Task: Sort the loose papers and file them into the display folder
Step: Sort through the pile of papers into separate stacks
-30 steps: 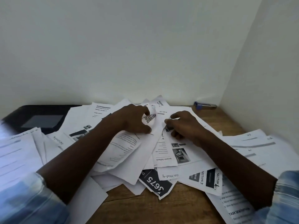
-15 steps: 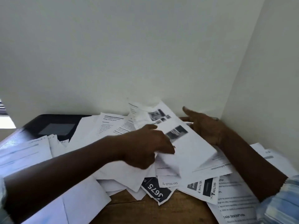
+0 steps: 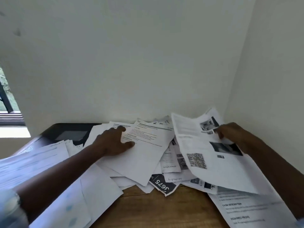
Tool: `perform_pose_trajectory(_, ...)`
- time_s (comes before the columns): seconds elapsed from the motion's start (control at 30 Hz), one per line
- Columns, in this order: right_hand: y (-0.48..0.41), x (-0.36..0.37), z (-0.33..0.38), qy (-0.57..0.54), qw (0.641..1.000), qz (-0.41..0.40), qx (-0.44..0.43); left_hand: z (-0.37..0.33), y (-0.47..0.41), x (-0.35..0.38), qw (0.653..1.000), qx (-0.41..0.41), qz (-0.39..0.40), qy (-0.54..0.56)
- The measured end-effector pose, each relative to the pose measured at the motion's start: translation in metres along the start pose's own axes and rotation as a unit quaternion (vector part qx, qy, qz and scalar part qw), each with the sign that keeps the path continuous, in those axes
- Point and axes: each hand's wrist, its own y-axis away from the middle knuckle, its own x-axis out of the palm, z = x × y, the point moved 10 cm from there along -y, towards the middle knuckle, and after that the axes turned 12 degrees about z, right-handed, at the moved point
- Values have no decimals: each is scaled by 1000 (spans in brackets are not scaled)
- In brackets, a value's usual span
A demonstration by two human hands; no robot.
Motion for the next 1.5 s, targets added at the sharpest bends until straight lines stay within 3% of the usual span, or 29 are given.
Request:
perform_pose_trajectory(0.1, 11, 15, -16, 85, 996, 36, -3, 4, -10, -2, 1000, -18, -1, -1)
perform_pose_trajectory(0.2, 15, 20, -27, 147, 989, 4, -12, 3, -17, -1, 999, -24, 18, 14)
perform_pose_trajectory(0.3, 11, 19, -40, 221, 974, -26, 40, 5, -22, 0, 998, -32, 26, 38)
perform_pose_trajectory(0.6, 0, 22, -44, 276, 959, -43, 46, 11, -27, 3, 993, -28, 21, 116)
perform_pose_trajectory(0.8, 7, 14, -40, 182, 978, -104, 5, 18, -26, 2, 951, -27, -13, 308)
perform_pose_trajectory(0.93, 3, 12, -36, 99, 990, -93, -45, 23, -24, 0, 869, -27, -23, 493)
perform_pose_trajectory(1.03, 1, 13, -37, 78, 993, -75, -56, 26, -23, -3, 852, -29, -7, 523)
perform_pose_trajectory(1.2, 3, 13, -34, 26, 994, -60, -86, 29, -9, -41, 798, 30, -131, 588)
perform_pose_trajectory(1.33, 0, 14, -32, -17, 992, -58, -113, 29, -1, -52, 748, 44, -156, 643)
perform_pose_trajectory(1.5, -4, 18, -33, -129, 986, -16, -106, 21, 7, -58, 752, 58, -149, 639)
